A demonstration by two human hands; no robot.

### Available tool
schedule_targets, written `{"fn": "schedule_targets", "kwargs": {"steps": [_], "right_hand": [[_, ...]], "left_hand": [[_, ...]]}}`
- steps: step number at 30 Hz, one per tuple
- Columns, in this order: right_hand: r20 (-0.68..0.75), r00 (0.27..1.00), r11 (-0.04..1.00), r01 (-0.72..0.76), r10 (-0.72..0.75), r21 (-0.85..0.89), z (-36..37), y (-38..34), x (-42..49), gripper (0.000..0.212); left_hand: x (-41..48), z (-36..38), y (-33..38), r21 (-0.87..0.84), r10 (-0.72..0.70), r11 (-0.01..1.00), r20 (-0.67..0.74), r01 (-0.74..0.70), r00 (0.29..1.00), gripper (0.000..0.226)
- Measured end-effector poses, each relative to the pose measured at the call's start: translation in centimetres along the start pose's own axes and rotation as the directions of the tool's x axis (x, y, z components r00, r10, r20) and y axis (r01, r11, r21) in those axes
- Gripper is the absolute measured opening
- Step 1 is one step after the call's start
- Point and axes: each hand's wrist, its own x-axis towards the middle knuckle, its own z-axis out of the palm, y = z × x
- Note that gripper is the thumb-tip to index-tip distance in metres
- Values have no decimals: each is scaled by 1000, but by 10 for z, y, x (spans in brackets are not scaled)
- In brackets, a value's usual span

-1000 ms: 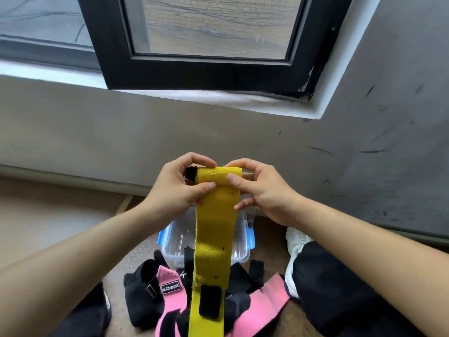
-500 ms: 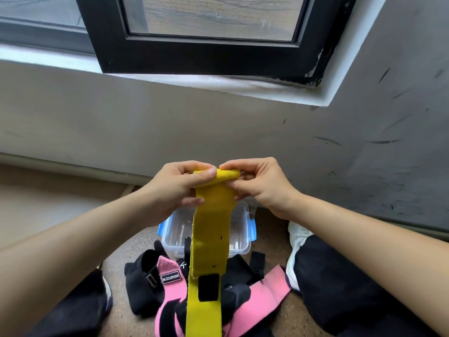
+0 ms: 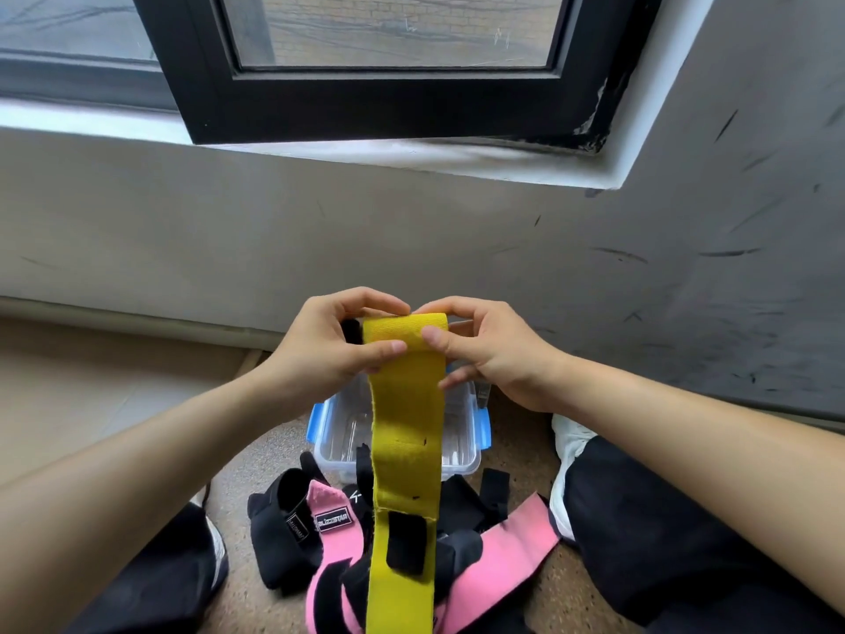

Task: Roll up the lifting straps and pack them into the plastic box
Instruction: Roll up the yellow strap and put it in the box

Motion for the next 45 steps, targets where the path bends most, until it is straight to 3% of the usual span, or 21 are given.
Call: {"fn": "schedule_targets", "kwargs": {"steps": [2, 7, 15, 21, 26, 30, 32, 38, 42, 45], "right_hand": [[-18, 1000, 1000, 11, -11, -4, 2, 0, 0, 29], [-74, 996, 999, 46, -46, -6, 2, -2, 0, 28], [-122, 983, 991, 136, -134, 8, 0, -1, -1, 29], [-99, 978, 982, 183, -186, -35, -4, 1, 0, 33], [0, 999, 999, 32, -32, 16, -12, -11, 1, 53], [65, 994, 996, -90, 89, 15, -15, -15, 0, 34], [83, 991, 994, -110, 109, 10, -15, -13, -1, 35], [61, 998, 999, -31, 30, 12, -15, -12, -1, 30], [46, 999, 1000, 29, -28, -13, -14, -11, -1, 29], [61, 997, 998, 55, -55, -1, -15, -13, -1, 28]], "left_hand": [[-1, -1, 0, 21, -18, 1000, 3, 18, 1000, 37], [-1, -1, 1, -88, -224, 971, 14, 224, 974, 44], [-1, 3, 7, -56, -276, 958, 70, 280, 959, 39], [0, 4, 11, -69, -248, 964, 131, 258, 960, 36], [2, 4, 9, -14, -168, 985, 86, 169, 982, 36], [2, 10, 9, 6, -37, 999, 63, 37, 997, 39], [2, 13, 7, 28, 49, 998, 10, -49, 999, 41], [3, 10, -8, 193, 223, 957, -23, -214, 975, 40], [1, 14, -8, 204, 208, 959, -26, -198, 978, 44], [-1, 15, -2, 116, 22, 993, -47, -16, 999, 51]]}}
